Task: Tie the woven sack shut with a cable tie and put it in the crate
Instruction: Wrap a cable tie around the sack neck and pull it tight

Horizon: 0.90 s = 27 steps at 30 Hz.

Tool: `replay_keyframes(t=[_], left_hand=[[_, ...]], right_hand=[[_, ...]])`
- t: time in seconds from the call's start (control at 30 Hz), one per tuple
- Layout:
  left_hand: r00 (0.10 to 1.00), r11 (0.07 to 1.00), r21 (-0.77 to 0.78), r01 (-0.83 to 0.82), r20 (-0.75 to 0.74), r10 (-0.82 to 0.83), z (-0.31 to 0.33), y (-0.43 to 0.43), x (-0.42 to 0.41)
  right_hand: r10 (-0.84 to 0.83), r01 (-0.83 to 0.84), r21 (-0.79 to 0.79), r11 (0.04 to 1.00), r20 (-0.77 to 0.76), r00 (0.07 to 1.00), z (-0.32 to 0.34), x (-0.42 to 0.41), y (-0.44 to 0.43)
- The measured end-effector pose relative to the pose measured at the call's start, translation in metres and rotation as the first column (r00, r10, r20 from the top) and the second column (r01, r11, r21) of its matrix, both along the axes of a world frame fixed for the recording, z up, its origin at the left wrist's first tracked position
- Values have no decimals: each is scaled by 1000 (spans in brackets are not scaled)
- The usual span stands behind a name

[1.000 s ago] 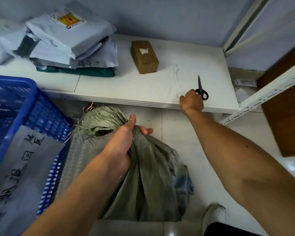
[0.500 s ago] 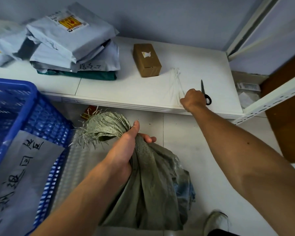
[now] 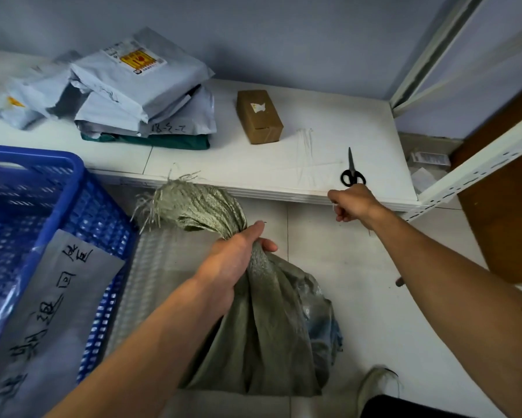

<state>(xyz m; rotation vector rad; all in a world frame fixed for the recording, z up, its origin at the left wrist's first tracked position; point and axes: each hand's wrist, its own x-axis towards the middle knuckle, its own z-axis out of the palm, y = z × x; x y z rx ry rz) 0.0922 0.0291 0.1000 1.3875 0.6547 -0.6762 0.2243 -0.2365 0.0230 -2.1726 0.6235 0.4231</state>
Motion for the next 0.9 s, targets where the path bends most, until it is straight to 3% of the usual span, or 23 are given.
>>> replay_keyframes(t=[0.13,0.43,0.77,0.9], left_hand=[[995,995,92,-47,89,39,10,-2,-11],[980,995,60,-76,189,63,21,4,-42],[934,994,94,-61,357,24,61,10,-104],[928,1000,2,-14,372,12,72,10,-141]], right_hand=[[10,-11,112,994,5,1000,32,-14,2],[-15,-5,149,989,133,991,95,-49,15],[235,-250,156,955,112,966,151,-210,47],[269,-284,152,947,115,956,169,-270,59]])
